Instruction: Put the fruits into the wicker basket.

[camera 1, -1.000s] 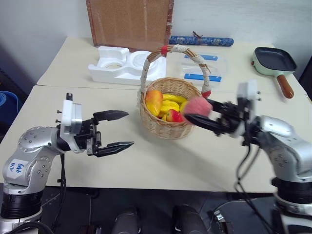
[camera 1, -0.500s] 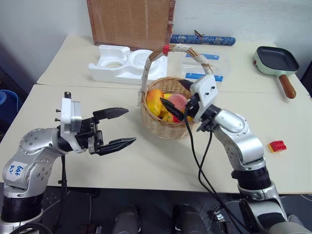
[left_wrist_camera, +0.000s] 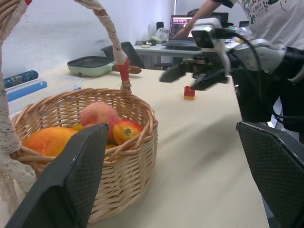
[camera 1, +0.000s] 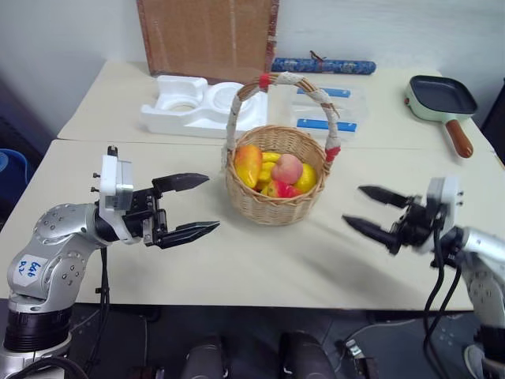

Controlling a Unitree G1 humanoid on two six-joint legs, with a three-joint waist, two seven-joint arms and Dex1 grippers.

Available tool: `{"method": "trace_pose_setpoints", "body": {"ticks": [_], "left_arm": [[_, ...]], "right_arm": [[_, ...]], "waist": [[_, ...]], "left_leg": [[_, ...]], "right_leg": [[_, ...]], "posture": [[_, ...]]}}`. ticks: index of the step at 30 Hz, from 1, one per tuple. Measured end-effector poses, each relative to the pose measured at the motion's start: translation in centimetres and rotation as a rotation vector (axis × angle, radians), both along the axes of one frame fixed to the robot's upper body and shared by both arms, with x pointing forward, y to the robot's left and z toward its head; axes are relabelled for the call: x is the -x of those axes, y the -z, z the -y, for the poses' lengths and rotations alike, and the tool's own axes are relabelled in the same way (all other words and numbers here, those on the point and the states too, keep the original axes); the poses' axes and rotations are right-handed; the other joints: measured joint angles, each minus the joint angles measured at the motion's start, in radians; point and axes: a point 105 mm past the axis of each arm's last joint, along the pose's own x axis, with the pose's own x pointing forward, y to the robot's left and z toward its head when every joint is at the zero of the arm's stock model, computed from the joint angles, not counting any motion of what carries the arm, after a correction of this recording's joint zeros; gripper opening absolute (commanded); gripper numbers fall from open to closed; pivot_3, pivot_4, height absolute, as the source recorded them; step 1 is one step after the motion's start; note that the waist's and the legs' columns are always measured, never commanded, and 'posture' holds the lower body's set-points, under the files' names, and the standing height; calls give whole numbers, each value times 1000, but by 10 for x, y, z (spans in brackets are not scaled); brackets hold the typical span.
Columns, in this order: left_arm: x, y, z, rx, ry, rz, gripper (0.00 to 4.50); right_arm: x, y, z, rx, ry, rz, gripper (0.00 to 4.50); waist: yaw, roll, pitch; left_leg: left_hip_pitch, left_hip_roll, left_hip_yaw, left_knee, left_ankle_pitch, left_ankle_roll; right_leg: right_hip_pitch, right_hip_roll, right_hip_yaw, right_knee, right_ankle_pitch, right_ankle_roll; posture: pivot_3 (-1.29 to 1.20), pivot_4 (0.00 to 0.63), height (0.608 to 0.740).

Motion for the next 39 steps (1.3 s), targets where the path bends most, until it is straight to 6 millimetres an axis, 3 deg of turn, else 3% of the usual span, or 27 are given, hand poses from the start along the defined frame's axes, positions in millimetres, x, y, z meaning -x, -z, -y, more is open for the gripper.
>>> {"method": "trace_pose_setpoints", "body": {"ticks": [4,9,13,19,22,27,34,39], "left_arm": [[0,-3,3,-3,13,12,4500],[0,-2,3,-7,14,2,4500],[-1,-9,1,28,-6,-11,4500],[-1,-17,-8,22,-46,9,4500],[-1,-17,-8,22,-47,11,4500],[-2,-17,0,38,-13,19,4500],[-12,-16,14,57,70,10,4500],[-19,-19,19,73,110,2,4500]], "right_arm": [[-33,-24,-12,31,-99,74,4469],[-59,-33,-59,64,-295,63,4469],[-66,-37,-88,83,-419,36,3247],[-65,-35,-90,91,-472,0,1088],[-62,-31,-79,95,-452,-19,10],[-42,-24,-52,74,-370,-25,10],[5,-31,2,-38,33,36,10],[14,-33,36,-73,283,66,10]], "waist": [[-11,1,1],[-5,1,1],[2,1,1],[1,1,1],[1,1,1],[11,1,1],[33,1,1],[24,1,1]], "left_leg": [[0,1,0,-2,1,-1],[-2,2,-1,-1,1,-1],[-4,1,-4,0,1,-1],[-4,0,-4,0,0,-1],[-4,0,-4,0,0,-1],[-4,0,-4,0,0,-1],[-4,-1,-2,0,0,-1],[-3,0,-2,0,1,-1]], "right_leg": [[-1,2,0,2,0,0],[-1,2,-1,1,0,0],[-1,1,-3,1,0,0],[0,-1,-3,1,0,0],[0,0,-4,1,0,0],[0,-1,-4,1,0,0],[0,0,-3,1,0,0],[0,1,-2,1,0,0]], "posture": [[0,150,740],[0,150,740],[0,150,740],[0,150,740],[0,150,740],[0,150,740],[0,150,740],[0,150,740]]}}
